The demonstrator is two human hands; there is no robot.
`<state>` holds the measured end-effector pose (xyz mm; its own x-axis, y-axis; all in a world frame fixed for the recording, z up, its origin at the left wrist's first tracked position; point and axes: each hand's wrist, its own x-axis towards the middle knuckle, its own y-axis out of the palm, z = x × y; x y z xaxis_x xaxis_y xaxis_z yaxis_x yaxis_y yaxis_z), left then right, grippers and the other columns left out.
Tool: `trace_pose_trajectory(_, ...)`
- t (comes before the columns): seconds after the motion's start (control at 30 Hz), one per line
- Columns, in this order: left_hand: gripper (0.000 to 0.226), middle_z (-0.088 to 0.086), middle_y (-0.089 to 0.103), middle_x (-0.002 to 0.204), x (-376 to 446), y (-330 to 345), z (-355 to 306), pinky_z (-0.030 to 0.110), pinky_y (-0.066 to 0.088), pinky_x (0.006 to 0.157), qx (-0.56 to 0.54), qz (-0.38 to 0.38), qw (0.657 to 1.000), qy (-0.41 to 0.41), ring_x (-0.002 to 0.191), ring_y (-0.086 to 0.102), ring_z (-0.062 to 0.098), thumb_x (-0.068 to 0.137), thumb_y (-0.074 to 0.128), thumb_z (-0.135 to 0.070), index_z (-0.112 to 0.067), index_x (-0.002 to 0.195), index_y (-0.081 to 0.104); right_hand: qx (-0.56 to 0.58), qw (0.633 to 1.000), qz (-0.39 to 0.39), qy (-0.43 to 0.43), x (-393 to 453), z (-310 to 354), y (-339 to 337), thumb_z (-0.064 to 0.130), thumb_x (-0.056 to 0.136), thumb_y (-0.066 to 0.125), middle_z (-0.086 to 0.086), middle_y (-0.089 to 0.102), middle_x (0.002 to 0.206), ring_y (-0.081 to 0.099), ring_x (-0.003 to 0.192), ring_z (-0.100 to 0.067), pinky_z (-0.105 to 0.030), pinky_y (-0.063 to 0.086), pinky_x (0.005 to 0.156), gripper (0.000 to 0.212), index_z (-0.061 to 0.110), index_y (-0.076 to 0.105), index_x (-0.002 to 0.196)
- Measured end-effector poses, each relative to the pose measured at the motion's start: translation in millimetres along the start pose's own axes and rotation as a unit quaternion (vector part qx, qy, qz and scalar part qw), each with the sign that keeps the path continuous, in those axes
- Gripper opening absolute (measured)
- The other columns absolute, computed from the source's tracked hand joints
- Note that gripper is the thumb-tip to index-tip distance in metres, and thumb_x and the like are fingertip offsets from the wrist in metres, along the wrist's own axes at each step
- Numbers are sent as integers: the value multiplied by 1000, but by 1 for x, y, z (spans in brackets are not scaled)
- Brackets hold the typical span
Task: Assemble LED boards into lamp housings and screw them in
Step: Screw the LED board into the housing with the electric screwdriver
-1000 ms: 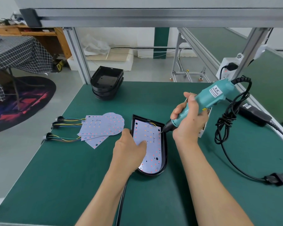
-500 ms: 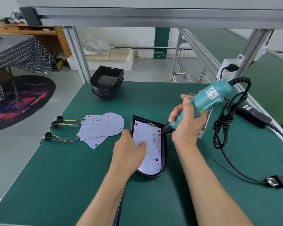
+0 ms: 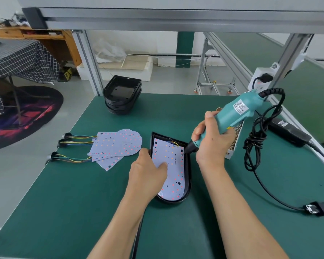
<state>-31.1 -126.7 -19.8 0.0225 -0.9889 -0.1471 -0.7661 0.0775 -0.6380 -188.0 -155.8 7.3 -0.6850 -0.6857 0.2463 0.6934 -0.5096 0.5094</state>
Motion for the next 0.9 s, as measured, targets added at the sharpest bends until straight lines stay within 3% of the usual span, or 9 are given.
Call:
trace_pose_trajectory(0.6,29,0,62,92,-1,0,-1,24,45,58,-2,0,1000,-3,73,60,11,93,67,-32,-16,109,49,-22,999,27,1,-2,2,0,29,88,67,0,51,51,44,40,-21,-27,37,47,17,38,67,73)
trace_pose_trajectory(0.77,32,-1,61,90,-1,-1,-3,25,42,53,1,7,1000,-8,71,59,11,93,67,-34,-16,111,48,-5,999,36,-6,-1,5,-5,33,91,66,-2,53,55,47,43,-21,-27,38,49,5,32,72,89)
trace_pose_trajectory(0.9,32,-2,57,88,-4,1,-6,26,38,51,13,21,1000,-9,70,56,9,93,67,-34,-15,109,46,13,999,48,-7,0,13,-11,33,91,67,-2,53,57,47,45,-20,-26,39,50,11,26,73,98)
